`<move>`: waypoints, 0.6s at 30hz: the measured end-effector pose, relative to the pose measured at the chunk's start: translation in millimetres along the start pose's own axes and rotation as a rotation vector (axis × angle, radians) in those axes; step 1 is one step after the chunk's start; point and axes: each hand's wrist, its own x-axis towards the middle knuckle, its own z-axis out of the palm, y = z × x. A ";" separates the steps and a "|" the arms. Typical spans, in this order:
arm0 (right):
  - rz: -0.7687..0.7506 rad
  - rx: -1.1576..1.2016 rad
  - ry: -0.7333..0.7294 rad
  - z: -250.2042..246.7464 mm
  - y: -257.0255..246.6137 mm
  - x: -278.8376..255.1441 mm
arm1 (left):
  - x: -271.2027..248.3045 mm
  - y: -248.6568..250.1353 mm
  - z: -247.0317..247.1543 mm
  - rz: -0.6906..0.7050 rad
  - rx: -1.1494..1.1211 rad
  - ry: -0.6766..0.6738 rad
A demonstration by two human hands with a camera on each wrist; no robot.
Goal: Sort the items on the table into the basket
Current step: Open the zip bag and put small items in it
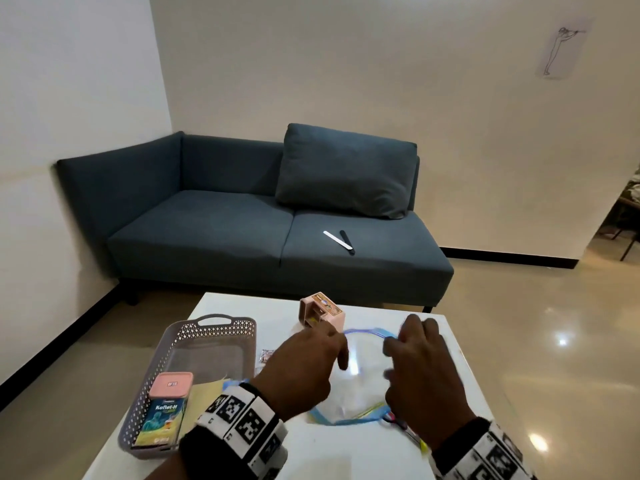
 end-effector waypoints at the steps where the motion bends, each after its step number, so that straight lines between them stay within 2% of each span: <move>1: -0.074 0.061 0.026 3.5 -5.0 -2.9 | -1.2 2.8 3.9 0.001 -0.010 -0.009; 3: -0.173 0.226 -0.119 16.2 -14.5 -9.8 | -4.6 7.7 9.8 0.021 -0.065 0.013; 5: -0.141 0.233 -0.364 37.0 -11.9 -15.1 | -10.4 10.7 10.9 0.037 -0.162 0.039; 7: -0.131 0.127 -0.606 50.8 -3.3 -18.9 | -17.1 10.7 6.6 0.040 -0.205 0.085; 9: -0.140 -0.020 -0.801 65.1 3.0 -23.2 | -22.2 9.4 1.0 0.032 -0.122 0.118; 12: -0.108 -0.185 -0.974 88.8 -2.0 -27.7 | -27.1 8.8 1.2 -0.016 0.039 0.055; 15: -0.252 -0.168 -1.027 103.3 -12.0 -35.0 | -30.8 7.0 11.9 -0.064 0.200 -0.106; 18: -0.456 0.072 -0.896 105.2 -19.5 -40.5 | -35.1 8.4 24.9 -0.119 0.360 -0.276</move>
